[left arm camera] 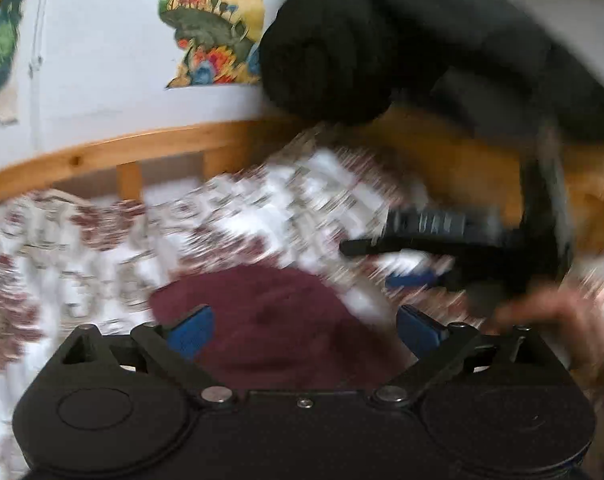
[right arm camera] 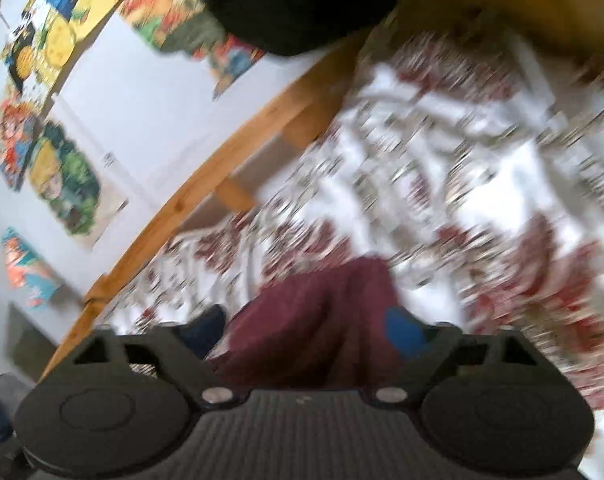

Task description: Fold small clothes

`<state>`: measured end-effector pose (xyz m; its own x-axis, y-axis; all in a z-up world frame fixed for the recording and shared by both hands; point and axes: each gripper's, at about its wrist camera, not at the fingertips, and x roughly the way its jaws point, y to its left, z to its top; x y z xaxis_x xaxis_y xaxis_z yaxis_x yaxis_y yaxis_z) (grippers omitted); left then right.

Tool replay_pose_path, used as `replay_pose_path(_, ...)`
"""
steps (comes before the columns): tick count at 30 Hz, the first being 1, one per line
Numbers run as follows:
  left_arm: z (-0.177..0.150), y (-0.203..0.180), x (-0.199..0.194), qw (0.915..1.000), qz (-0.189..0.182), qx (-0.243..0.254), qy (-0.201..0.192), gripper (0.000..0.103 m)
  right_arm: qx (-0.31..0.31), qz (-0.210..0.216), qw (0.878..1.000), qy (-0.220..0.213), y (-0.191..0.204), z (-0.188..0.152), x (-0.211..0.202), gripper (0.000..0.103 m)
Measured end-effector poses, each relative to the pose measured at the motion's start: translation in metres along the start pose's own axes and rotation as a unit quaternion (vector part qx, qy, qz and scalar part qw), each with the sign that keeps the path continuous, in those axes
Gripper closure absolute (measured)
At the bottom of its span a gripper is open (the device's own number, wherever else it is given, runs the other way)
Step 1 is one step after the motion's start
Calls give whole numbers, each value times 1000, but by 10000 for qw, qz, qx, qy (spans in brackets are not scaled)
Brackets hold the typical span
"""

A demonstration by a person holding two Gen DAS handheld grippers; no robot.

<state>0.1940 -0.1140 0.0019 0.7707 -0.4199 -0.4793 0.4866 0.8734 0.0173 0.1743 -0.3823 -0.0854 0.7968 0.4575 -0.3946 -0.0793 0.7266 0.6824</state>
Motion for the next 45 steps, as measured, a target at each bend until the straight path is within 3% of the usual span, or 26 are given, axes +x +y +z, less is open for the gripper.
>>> replay_pose_path(3, -19, 10, 27, 9979, 355, 216, 489, 16, -18, 149, 9993, 354, 7, -5, 22, 28)
replay_pose_path(5, -30, 20, 44, 9971, 353, 68, 673, 32, -28, 178, 9986, 491, 9, -11, 30, 34)
replay_pose_path(6, -34, 25, 51, 9965, 277, -101, 778, 38, -46, 195, 9984, 521, 10, -12, 33, 52)
replay_pose_path(7, -37, 29, 55, 9962, 199, -258, 807, 52, -74, 218, 9982, 560, 11, -13, 35, 73)
replay_pose_path(8, -39, 32, 55, 9965, 158, -383, 730, 55, -141, 145, 9982, 565, 13, -13, 35, 77)
replay_pose_path(9, -40, 32, 53, 9971, 104, -412, 629, 57, -236, 84, 9984, 508, 14, -12, 34, 90)
replay_pose_path(13, -39, 19, 41, 9992, -195, -80, 342, 63, -467, -229, 9981, 333, 18, -6, 10, 92)
replay_pose_path(19, -43, -4, 48, 9970, -560, 267, 453, 60, -696, -892, 9930, 353, 10, -8, -5, 92)
replay_pose_path(27, -42, 8, 42, 9931, -976, -450, 478, 44, -600, -1044, 9915, 485, 3, -12, -4, 90)
replay_pose_path(29, -41, 11, 42, 9922, -989, -561, 510, 44, -577, -1058, 9920, 378, 5, -13, -9, 80)
replay_pose_path(31, -41, 10, 42, 9926, -947, -533, 535, 44, -569, -986, 9933, 218, 10, -11, -15, 58)
replay_pose_path(34, -42, 9, 39, 9929, -928, -500, 556, 39, -611, -754, 9953, -49, 20, -10, -28, 38)
replay_pose_path(37, -40, 11, 33, 9924, -928, -560, 589, 32, -689, -608, 9958, -40, 31, -14, -34, 28)
replay_pose_path(41, -40, 17, 16, 9925, -763, -685, 673, 15, -854, -698, 9938, 145, 41, -24, -36, 28)
replay_pose_path(42, -41, 19, 9, 9923, -708, -771, 656, 13, -941, -734, 9927, 180, 45, -26, -37, 33)
replay_pose_path(44, -43, 25, -3, 9915, -567, -985, 630, 5, -1155, -806, 9896, 275, 53, -30, -39, 53)
replay_pose_path(45, -45, 30, -10, 9905, -481, -1138, 602, 3, -1270, -880, 9874, 340, 58, -33, -40, 68)
